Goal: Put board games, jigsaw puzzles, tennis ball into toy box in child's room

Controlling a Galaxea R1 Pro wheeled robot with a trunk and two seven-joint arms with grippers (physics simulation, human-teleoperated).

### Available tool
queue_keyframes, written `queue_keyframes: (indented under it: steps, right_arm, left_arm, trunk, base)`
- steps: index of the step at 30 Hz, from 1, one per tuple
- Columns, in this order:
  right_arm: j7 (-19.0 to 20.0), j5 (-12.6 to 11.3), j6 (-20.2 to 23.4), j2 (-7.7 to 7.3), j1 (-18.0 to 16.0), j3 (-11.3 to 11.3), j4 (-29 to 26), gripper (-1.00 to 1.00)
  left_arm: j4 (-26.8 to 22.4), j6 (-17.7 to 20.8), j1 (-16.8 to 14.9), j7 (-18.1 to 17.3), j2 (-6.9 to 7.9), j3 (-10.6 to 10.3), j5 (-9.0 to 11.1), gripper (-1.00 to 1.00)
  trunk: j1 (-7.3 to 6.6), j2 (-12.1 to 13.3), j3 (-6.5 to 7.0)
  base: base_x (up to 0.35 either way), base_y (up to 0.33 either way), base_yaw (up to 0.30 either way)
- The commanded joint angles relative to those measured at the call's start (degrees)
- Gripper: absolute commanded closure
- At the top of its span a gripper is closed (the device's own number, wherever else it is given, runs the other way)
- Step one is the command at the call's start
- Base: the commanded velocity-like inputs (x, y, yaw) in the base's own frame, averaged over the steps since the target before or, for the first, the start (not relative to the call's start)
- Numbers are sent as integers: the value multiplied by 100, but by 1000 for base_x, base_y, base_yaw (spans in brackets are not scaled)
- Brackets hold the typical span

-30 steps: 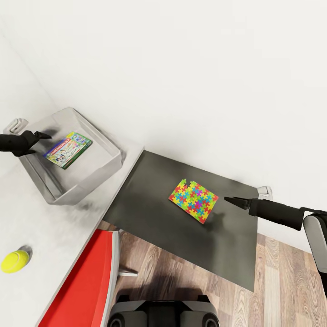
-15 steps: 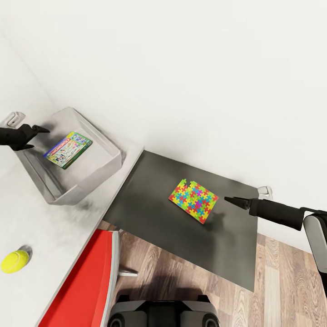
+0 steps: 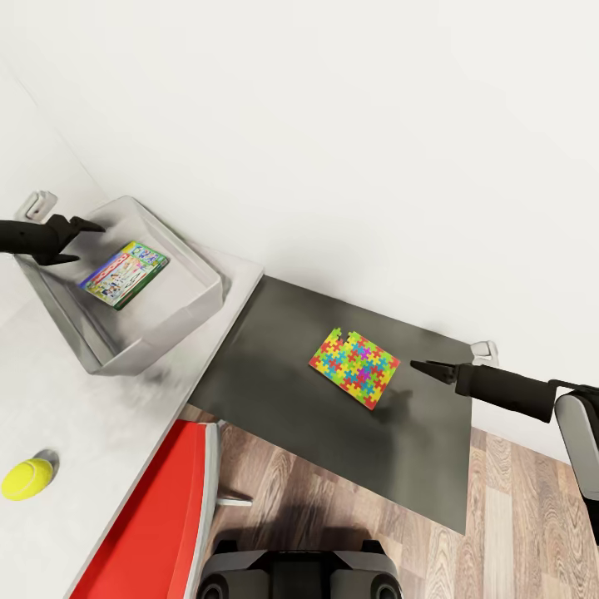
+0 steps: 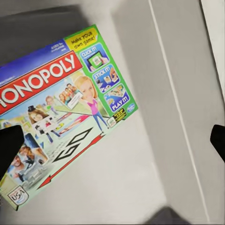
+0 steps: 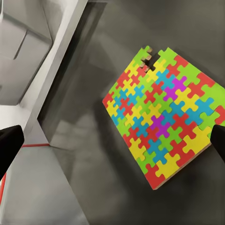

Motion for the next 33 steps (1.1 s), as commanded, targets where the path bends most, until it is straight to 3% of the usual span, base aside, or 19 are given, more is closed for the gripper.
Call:
queue_keyframes:
  steps: [1,18,25,33]
  right_arm:
    - [36,23,21,-1,-4,-3,-1,-100]
    - [37,39,21,10,-4,39,6,-100]
    - [34,41,21,23,-4,55,7,-100]
    - [32,42,21,17,-4,56,6,-100]
  left_arm:
    - [-59,56,2,-86,-6,-3,-6,-100]
    - [-472,290,125,-225,-23,86,327,-100]
    - [-854,408,299,-237,-11,93,746,-100]
    - [-1627,598,572,-243,-14,94,1310,-100]
  trunk:
    - [3,-9,-8]
    - [3,-9,-8]
    - [3,-9,-8]
    - [3,-9,-6]
  base:
    - [0,0,0]
    - [0,0,0]
    - [0,0,0]
    - [0,0,-44]
